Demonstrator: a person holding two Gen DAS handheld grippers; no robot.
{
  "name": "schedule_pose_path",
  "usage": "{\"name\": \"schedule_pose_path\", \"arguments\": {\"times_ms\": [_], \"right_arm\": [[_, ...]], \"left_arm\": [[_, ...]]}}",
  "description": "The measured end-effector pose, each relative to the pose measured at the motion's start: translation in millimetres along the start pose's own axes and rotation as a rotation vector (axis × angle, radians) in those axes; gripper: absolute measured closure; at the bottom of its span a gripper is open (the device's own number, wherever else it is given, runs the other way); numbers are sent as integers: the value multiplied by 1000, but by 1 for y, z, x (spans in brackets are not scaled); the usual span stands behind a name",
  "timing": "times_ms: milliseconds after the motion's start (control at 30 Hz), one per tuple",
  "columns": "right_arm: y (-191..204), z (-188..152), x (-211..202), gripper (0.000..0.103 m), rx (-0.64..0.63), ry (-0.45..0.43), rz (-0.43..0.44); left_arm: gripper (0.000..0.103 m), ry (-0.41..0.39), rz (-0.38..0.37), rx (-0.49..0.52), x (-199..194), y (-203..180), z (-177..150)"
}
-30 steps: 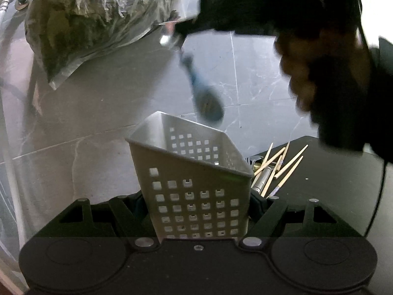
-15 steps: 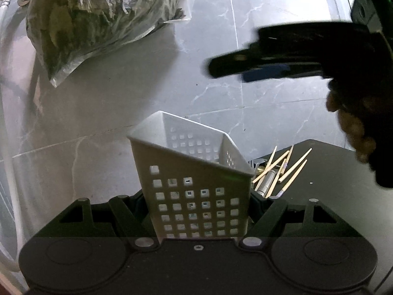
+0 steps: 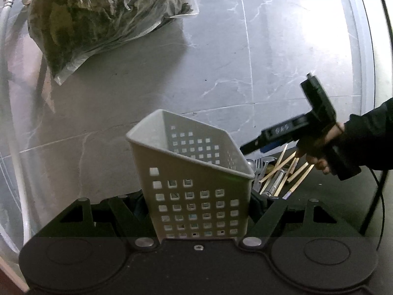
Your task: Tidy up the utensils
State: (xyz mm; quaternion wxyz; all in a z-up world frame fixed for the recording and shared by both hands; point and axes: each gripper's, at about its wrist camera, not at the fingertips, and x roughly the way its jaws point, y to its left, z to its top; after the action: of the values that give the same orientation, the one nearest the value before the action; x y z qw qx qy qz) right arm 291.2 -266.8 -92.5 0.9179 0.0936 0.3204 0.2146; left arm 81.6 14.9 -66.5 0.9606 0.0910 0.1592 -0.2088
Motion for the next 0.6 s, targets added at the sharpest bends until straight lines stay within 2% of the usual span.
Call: {"name": "schedule_pose_path", "arguments": {"times_ms": [100,200,267,333,367,400,433,600], "right_arm": [[-5,1,11,5,-26,45,5],[-9,2,22,14,-53,92,18],[-6,0,26,29,-102,118,14],[2,-3,29,53,-171,140,-1],[3,-4,29,61,-175,139,-4],[2,-3,30,77,-161,139,2],[2,-3,31,86,-144,140,12],[7,-5,14,97,-67,65,-5]], "left_arm": [[25,4,4,-1,1,-1,2],[25,5,8,-1,2,-2,2],[25,5,11,-2,2,-2,2],[25,5,14,-3,1,-2,1],[25,5,16,-3,2,-3,1],[25,4,17,-4,1,-3,1],[25,5,17,-4,1,-3,1],[25,3,16,-4,2,-3,1]]}}
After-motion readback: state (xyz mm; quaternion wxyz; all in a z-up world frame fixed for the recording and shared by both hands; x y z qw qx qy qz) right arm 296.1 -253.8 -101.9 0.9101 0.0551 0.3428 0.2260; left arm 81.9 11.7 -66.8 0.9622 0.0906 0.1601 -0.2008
